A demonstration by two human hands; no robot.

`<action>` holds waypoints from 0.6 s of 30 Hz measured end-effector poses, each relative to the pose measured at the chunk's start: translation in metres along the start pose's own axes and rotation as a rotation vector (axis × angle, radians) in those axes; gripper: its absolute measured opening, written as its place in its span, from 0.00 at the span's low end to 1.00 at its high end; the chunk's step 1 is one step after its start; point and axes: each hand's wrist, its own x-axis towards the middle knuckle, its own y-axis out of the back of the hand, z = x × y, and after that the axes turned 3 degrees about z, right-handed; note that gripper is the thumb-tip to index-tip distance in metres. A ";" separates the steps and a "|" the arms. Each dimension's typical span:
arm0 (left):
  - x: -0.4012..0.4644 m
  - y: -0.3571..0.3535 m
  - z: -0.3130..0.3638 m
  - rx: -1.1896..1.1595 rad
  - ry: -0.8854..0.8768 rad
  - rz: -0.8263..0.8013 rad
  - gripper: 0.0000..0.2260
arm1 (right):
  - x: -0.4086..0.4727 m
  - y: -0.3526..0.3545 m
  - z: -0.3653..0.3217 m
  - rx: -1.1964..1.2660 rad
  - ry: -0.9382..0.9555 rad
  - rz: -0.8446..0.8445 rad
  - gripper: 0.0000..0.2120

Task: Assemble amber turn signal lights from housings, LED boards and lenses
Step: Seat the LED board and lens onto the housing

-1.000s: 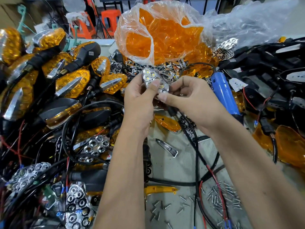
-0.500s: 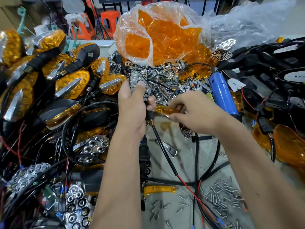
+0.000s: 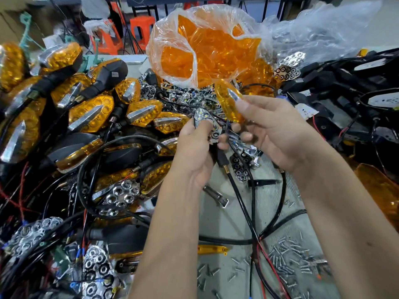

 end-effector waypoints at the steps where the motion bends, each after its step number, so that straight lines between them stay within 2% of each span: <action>1: 0.000 0.000 -0.001 -0.007 0.017 -0.018 0.05 | 0.000 -0.001 0.001 -0.034 0.017 0.010 0.11; 4: 0.003 0.001 -0.002 -0.072 0.054 -0.035 0.05 | 0.002 -0.001 0.004 -0.129 0.060 0.091 0.09; 7: 0.005 0.003 -0.002 -0.112 0.095 -0.035 0.05 | 0.003 0.002 0.005 -0.190 0.044 0.153 0.13; 12: 0.005 0.003 -0.001 -0.069 0.113 -0.035 0.11 | 0.001 0.003 0.006 -0.306 0.053 0.044 0.05; 18: 0.007 0.006 -0.001 -0.011 0.112 -0.001 0.17 | 0.002 -0.001 0.010 -0.251 -0.051 -0.030 0.07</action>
